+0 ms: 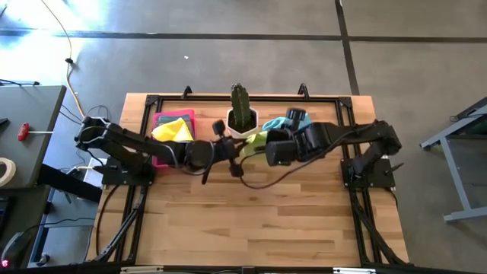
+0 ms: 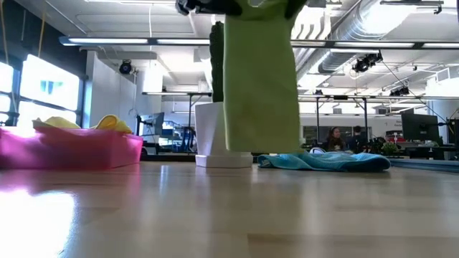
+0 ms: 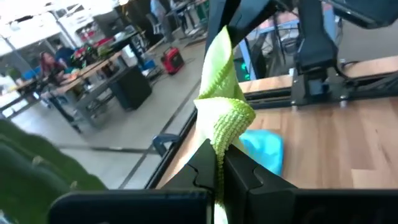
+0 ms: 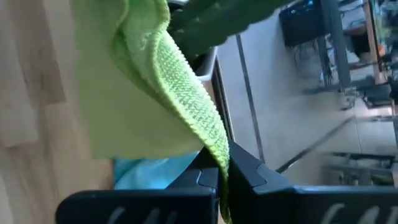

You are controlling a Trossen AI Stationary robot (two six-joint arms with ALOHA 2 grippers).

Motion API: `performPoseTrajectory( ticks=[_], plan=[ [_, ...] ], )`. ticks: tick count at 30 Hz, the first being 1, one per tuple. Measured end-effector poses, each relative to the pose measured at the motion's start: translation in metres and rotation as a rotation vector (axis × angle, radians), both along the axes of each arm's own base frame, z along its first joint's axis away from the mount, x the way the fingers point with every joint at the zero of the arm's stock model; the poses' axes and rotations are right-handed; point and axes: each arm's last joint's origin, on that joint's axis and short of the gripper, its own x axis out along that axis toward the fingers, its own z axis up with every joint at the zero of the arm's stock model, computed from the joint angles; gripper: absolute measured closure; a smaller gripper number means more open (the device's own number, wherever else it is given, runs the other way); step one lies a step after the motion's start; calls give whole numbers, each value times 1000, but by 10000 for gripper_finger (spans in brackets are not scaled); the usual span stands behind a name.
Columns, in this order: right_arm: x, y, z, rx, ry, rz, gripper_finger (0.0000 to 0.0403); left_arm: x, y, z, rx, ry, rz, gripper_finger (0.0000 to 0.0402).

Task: Fold microfiber towels
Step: Fold the light green towel

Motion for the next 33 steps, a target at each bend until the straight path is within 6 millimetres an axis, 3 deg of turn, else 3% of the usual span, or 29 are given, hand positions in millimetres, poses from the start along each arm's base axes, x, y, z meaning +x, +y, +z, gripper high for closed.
performPoseTrajectory(
  ticks=[4,8,11,17,24,28,33],
  plan=[
    [1,-1,-4,125,-32,-69,403,3,0,-8,-99,6,-50,401],
    [12,21,-31,319,59,-135,403,9,-17,-33,-406,45,-188,401],
    [30,50,-62,413,150,-119,403,19,-45,-67,-587,126,-249,401],
    [54,114,-136,515,375,-18,403,30,-109,-106,-671,134,-393,401],
    [65,163,-180,637,413,146,403,23,-156,-136,-753,176,-443,401],
    [69,172,-190,637,419,235,403,19,-166,-145,-776,187,-420,401],
    [75,155,-191,496,424,245,403,17,-160,-150,-663,164,-278,401]
  ],
)
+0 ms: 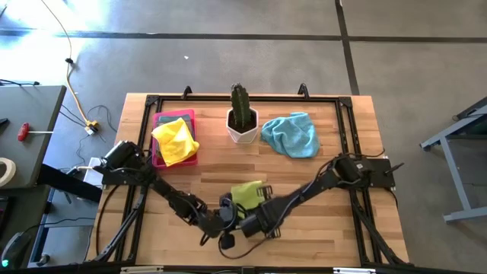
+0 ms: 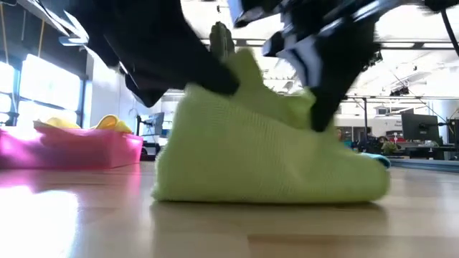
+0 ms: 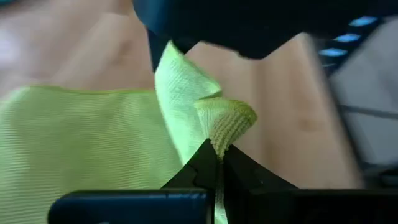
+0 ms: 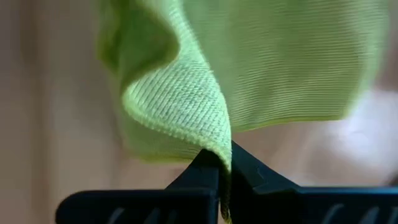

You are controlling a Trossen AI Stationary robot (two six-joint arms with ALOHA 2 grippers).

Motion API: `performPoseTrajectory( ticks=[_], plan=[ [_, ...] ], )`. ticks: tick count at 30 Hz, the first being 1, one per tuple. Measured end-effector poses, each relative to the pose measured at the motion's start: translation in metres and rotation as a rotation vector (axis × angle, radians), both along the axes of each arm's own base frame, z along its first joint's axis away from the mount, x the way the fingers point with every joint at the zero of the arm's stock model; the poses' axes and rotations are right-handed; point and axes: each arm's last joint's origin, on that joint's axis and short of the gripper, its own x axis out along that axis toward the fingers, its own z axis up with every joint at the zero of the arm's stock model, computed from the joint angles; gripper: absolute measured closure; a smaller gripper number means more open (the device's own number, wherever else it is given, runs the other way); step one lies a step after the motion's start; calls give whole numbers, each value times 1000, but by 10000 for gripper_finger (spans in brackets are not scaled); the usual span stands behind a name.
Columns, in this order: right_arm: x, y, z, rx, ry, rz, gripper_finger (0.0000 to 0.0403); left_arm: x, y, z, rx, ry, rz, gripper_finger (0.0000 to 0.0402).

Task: Fold microfiber towels
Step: Fold the light green towel

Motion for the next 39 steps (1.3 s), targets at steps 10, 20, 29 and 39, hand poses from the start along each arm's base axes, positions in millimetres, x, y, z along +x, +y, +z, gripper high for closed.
performPoseTrajectory(
  ticks=[10,20,29,39],
  plan=[
    [20,-48,1,-79,14,67,403,-16,21,-16,215,157,267,401],
    [25,-79,-29,-24,7,78,403,-20,28,-18,255,163,374,401],
    [18,-97,-46,-51,-34,89,403,-14,45,-18,278,184,411,401],
    [20,-106,-42,-88,-43,121,379,-17,51,-19,329,196,463,401]
  ],
)
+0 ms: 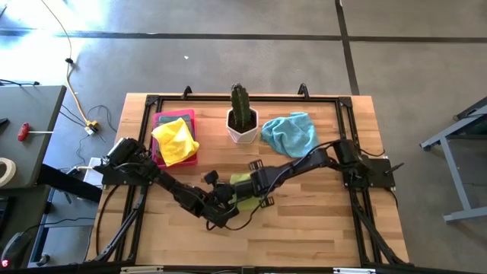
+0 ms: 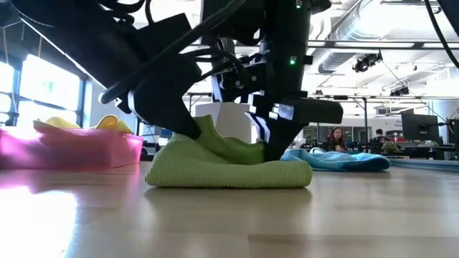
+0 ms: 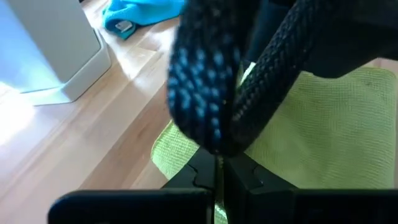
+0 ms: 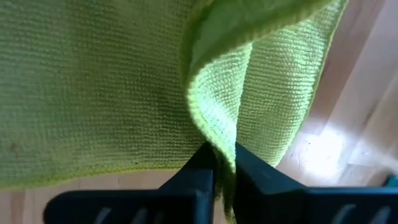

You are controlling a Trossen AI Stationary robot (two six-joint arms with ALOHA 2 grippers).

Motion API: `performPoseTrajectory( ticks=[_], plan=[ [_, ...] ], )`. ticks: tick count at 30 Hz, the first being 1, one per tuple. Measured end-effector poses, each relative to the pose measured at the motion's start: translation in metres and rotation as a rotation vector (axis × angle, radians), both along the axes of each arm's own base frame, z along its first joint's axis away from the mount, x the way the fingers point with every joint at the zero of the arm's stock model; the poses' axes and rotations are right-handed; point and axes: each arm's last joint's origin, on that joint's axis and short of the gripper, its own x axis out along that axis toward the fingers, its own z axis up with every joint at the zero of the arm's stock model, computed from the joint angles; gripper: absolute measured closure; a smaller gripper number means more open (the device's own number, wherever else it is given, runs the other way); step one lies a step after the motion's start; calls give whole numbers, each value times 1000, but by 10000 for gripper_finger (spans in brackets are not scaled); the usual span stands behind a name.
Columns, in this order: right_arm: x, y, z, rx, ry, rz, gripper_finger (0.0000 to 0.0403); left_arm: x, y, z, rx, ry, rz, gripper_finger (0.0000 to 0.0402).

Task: Fold microfiber towels
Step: Fold the light green towel

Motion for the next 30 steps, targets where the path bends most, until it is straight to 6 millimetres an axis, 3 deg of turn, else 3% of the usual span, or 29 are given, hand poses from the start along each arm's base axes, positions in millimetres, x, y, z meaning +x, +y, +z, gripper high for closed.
performPoseTrajectory(
  ticks=[13,17,23,30],
  plan=[
    [-11,-5,31,23,-64,-21,249,1,3,0,7,1,13,400],
    [-36,-8,24,56,-194,-65,242,3,10,1,27,-7,42,400],
    [-72,-1,27,135,-539,-139,242,6,25,1,54,-24,110,400],
    [-92,1,5,247,-763,-169,242,9,38,1,1,-88,201,400]
  ],
)
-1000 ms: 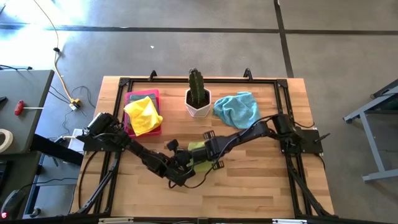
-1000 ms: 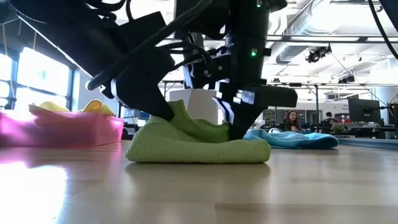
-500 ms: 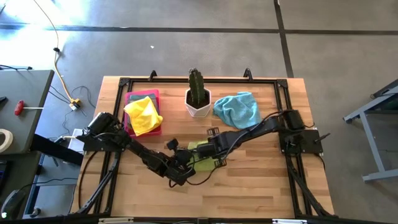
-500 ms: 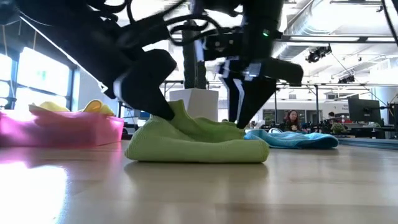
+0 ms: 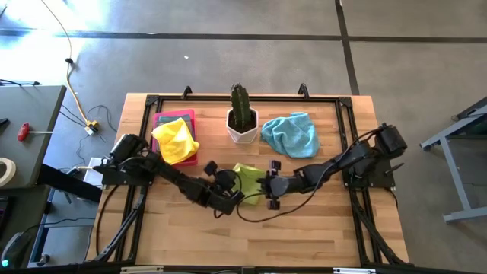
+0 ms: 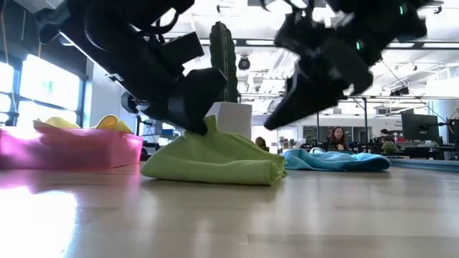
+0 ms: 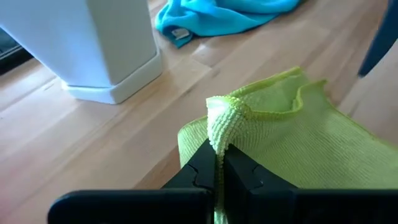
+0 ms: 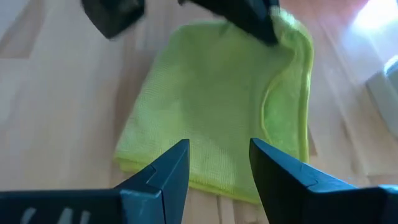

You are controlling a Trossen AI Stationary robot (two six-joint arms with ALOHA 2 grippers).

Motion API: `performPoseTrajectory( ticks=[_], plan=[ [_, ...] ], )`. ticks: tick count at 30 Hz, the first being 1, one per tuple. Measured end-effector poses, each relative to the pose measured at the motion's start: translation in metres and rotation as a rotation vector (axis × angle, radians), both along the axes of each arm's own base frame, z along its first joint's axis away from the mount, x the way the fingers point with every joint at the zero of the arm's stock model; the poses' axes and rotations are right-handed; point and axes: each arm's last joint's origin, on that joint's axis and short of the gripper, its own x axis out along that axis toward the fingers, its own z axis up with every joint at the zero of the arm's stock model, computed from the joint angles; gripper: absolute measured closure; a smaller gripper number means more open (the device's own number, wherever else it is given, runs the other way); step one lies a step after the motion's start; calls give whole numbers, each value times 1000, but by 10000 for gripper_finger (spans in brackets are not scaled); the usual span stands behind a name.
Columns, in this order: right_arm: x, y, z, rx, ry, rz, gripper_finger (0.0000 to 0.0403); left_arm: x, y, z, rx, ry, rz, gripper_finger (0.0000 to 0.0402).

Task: Fold microfiber towels
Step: Fold the light green towel

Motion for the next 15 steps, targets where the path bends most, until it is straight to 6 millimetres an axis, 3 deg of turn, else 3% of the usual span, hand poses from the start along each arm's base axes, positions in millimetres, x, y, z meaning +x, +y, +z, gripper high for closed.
performPoseTrajectory(
  ticks=[9,15],
  plan=[
    [-13,-23,-27,-10,-100,-143,242,5,20,-2,-87,18,20,398],
    [-14,-26,-35,32,-102,-167,242,9,35,-4,-133,45,21,339]
  ],
)
